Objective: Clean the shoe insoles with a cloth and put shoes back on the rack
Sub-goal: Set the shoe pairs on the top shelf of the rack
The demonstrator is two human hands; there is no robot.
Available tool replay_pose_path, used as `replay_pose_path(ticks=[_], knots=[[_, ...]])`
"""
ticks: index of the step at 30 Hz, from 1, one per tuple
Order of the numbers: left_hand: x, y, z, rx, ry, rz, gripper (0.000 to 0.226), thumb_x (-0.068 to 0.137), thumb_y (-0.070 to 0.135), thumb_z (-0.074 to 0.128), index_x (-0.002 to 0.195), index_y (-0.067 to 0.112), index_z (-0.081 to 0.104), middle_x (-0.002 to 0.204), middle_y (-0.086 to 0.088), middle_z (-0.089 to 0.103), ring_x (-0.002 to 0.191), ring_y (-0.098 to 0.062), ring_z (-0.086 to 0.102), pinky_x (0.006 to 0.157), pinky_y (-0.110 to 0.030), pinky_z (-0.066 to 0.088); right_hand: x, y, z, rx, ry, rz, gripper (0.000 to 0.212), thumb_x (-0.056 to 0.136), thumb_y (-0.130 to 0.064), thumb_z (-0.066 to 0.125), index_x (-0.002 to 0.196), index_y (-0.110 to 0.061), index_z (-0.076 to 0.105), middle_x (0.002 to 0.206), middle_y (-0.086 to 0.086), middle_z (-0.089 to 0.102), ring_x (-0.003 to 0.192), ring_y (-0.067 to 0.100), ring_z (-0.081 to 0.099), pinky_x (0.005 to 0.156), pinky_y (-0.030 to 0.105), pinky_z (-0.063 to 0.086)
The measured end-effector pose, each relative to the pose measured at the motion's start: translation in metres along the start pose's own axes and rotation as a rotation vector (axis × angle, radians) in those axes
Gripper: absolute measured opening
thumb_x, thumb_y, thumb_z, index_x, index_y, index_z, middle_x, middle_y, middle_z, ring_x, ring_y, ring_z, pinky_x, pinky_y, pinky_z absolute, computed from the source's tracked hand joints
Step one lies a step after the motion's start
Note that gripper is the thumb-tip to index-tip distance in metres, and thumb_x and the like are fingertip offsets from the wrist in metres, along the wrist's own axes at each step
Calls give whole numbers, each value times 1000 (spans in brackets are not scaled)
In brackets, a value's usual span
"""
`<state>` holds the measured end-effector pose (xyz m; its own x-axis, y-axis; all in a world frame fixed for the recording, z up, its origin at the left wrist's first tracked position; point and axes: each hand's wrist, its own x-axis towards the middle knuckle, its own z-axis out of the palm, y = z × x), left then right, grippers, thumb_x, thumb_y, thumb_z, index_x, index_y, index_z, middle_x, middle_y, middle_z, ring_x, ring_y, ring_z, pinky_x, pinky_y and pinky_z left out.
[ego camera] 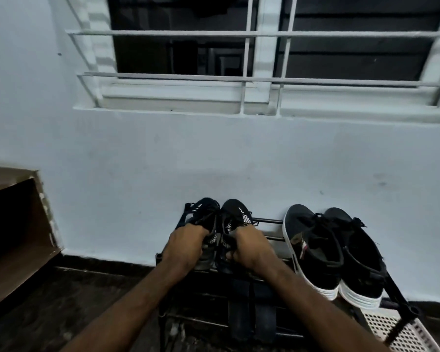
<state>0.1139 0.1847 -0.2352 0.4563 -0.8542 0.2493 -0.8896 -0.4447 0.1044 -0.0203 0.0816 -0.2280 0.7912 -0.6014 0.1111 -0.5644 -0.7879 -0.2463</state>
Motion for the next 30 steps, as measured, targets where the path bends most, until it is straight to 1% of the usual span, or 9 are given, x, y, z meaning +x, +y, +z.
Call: replay_pose_path(ticks=[3,6,8,10,15,18,25,28,30], knots=[[9,-3,-22,-40,-122,14,37,83,36,73,119,36,66,114,0,69,108,-24,64,83,-29,46,1,12,-15,74,-128,-3,37,76,-33,79,109,-22,67,107,5,71,97,24,67,80,29,49],[19,-13,-53,-90,-70,12,51,79,64,66,124,41,62,122,6,67,111,-22,63,88,-32,48,3,27,-57,346,-160,9,45,77,-41,80,114,-19,68,103,6,73,78,20,71,66,29,57],[27,-12,-63,-160,114,9,40,88,60,58,122,38,62,120,9,68,110,-21,63,87,-33,47,12,48,-76,412,28,28,36,85,-36,74,112,-14,70,104,8,74,79,19,70,66,28,56],[32,-4,-62,-189,207,23,31,96,45,54,126,37,60,124,11,65,115,-19,59,88,-35,46,28,67,-74,307,144,42,40,91,-30,68,126,-12,63,124,7,67,100,19,66,83,24,47],[51,15,-36,-160,159,126,40,100,20,48,136,34,51,140,13,53,128,-17,46,95,-38,44,62,74,-20,264,-161,-42,61,99,-23,57,152,-11,31,155,7,37,141,19,35,113,24,25],[77,25,-22,-153,44,254,45,97,17,48,138,34,49,140,11,53,128,-19,47,97,-40,44,77,74,-8,185,-254,-94,50,99,-22,56,146,-11,43,145,9,48,134,23,44,107,28,33],[127,45,-5,61,-449,279,44,92,38,63,135,35,56,130,2,63,121,-24,56,105,-49,39,96,89,-2,-94,-36,-118,13,88,-23,61,98,-15,66,99,7,62,98,29,61,73,34,45],[125,47,1,82,-393,250,48,84,47,70,128,33,61,123,3,66,116,-22,59,97,-42,43,97,94,-13,-15,1,-52,16,93,-19,56,105,-15,67,108,7,67,104,26,58,84,35,47],[121,44,0,117,-287,241,46,82,48,72,124,33,63,119,4,66,114,-21,59,84,-35,41,101,97,-21,183,8,12,13,95,-14,53,99,-12,66,94,8,71,95,25,62,84,33,50]])
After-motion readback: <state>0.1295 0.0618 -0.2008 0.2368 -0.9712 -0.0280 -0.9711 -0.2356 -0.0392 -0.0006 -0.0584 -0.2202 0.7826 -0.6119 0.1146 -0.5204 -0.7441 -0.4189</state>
